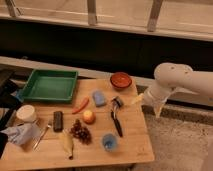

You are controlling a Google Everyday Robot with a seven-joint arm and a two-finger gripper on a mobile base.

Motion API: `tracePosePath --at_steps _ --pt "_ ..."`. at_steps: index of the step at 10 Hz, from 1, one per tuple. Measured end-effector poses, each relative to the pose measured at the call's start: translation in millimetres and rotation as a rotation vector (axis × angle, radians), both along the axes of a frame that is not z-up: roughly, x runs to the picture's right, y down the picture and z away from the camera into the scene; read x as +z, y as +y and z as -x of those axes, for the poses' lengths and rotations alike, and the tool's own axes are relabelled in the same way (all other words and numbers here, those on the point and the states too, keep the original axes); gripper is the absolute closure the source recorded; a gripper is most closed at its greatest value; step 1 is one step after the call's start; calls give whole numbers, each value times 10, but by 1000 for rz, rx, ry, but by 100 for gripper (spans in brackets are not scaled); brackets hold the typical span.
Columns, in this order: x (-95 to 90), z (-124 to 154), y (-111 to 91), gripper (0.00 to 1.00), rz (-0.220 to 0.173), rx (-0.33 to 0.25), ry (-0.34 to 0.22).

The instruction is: Wipe table surface with brush

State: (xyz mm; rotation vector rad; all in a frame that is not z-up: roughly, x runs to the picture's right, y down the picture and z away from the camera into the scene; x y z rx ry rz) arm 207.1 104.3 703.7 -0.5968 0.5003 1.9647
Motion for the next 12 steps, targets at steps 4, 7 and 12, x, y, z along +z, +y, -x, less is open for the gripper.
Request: tracePosePath --at_steps 4,7,12 --pt "156 307 17 20 -18 -81 -13" --pt "402 716 36 20 -17 -131 -73" --pt "830 1310 63 20 11 -157 -222"
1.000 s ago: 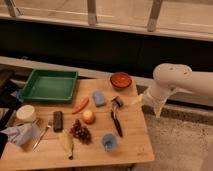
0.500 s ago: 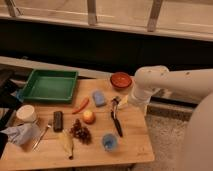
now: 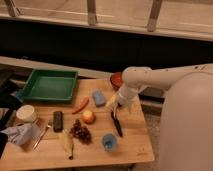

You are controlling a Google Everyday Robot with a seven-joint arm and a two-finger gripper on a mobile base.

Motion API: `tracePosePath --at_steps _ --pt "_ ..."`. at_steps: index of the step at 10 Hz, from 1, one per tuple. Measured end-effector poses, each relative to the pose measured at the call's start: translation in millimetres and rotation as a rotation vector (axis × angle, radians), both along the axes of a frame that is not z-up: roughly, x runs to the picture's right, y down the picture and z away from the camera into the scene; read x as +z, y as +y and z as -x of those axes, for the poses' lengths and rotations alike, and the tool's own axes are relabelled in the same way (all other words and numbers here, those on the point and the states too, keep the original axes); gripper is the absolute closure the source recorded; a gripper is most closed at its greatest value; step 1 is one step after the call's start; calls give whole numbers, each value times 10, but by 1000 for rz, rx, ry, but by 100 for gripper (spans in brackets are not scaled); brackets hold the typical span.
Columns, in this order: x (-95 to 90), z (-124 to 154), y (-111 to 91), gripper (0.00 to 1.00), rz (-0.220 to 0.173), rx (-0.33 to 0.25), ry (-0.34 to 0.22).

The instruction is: Wipe table surface with brush

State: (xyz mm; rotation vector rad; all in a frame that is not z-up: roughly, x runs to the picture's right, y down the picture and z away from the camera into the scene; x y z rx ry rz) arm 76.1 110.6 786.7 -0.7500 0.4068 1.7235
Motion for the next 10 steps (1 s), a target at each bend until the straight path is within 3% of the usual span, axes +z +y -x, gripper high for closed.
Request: tracePosePath --at_steps 6,10 --pt "31 -56 77 20 19 17 -2" --pt "365 -51 283 20 88 -30 52"
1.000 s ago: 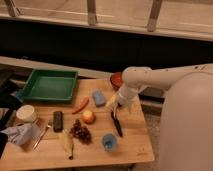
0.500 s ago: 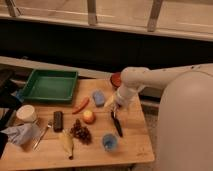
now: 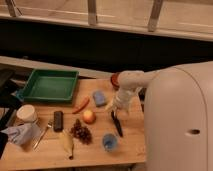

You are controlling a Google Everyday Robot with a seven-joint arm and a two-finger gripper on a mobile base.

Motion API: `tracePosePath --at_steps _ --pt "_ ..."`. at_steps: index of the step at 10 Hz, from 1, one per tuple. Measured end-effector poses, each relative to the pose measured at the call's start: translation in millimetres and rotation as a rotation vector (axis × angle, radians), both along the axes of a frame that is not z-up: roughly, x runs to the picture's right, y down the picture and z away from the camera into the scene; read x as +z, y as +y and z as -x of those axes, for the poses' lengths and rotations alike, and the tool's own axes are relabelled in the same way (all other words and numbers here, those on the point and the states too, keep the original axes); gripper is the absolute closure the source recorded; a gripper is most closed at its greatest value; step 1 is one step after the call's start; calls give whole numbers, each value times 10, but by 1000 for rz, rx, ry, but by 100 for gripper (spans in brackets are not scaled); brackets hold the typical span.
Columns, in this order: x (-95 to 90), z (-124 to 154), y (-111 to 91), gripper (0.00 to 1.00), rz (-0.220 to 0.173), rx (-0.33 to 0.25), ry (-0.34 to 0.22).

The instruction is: Wipe table surface with brush

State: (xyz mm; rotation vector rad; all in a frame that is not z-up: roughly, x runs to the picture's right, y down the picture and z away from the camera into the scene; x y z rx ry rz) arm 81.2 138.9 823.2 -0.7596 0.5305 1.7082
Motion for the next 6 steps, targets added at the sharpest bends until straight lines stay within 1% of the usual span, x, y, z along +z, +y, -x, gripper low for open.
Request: tracePosePath --at_steps 2,4,5,6 --pt "145 16 63 20 23 -11 13" --pt "365 49 206 20 58 -14 21" --pt "427 55 248 22 67 -12 23" --pt "479 92 306 33 77 -17 24"
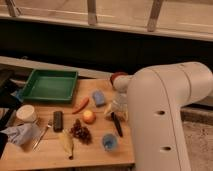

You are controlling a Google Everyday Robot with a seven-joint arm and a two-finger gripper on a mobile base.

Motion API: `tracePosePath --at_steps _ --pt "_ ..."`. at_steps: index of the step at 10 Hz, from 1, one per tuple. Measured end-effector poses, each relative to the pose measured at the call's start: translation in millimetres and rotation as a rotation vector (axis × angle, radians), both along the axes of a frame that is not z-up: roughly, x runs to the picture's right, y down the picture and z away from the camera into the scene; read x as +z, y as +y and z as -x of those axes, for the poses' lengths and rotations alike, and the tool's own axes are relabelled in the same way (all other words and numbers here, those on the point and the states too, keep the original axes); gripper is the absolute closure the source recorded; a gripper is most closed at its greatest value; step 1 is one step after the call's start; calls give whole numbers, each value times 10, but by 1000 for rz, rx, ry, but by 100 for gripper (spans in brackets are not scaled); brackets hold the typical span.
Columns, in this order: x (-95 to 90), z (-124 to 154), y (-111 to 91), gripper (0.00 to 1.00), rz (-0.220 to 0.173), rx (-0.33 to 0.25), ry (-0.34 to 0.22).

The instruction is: Wipe table surface with brush

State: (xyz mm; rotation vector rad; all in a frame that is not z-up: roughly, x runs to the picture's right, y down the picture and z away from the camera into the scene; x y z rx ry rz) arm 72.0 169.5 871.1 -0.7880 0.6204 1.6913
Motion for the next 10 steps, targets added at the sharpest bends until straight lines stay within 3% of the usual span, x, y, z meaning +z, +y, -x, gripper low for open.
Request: tracePosePath --at_steps 4,7,10 --pt "-43 165 4 74 -21 -37 10" --pt "-141 204 -38 98 -42 -56 0" --pt "-324 97 -11 100 -67 -38 4"
